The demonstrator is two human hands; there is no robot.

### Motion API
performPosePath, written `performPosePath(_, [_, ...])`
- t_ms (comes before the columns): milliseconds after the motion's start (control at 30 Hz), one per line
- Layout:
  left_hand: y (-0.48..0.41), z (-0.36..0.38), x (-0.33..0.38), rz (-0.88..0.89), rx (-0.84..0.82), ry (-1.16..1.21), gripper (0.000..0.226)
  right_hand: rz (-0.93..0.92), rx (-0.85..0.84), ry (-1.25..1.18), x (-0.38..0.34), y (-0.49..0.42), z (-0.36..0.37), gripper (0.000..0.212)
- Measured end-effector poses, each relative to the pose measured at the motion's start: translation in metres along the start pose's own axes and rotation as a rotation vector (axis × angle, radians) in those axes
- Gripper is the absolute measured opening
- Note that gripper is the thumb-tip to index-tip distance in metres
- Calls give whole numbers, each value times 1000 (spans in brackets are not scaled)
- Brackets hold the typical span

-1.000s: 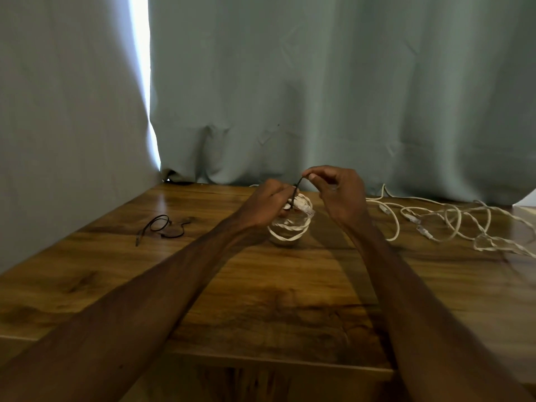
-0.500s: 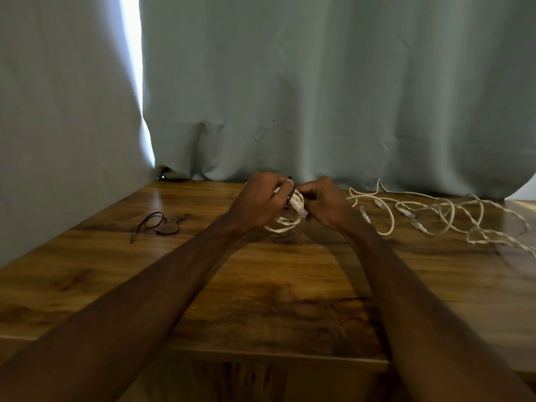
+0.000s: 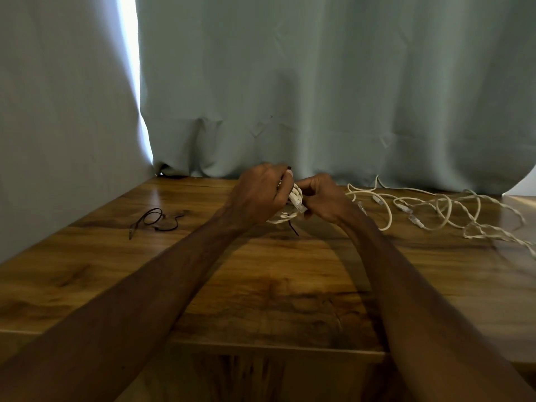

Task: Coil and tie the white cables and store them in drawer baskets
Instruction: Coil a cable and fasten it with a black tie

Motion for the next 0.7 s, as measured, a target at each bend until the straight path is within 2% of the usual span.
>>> performPosePath(167, [2,-4,5,29,23,21,21,45,-3,-24,-1,2,-2,42])
performPosePath(300, [6,4,-10,-108,-30,234,34,100,-76,32,-1,7,5,36])
performPosePath(433, [7,6,-16,-172,-22,344,33,127,-65,-24,1,7,3,34])
performPosePath(600, [6,6,-18,-191,11,326,38,159,-42,-35,5,5,3,30])
performPosePath(700, [7,7,-21,-212,27,311,39,200,27,10,14,2,-1,17])
Point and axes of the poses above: each hand's wrist, its own y-axis away from the middle knuckle, its own z-axis out of the palm, x = y × z, the point moved 8 cm from there along -y, towards the middle knuckle
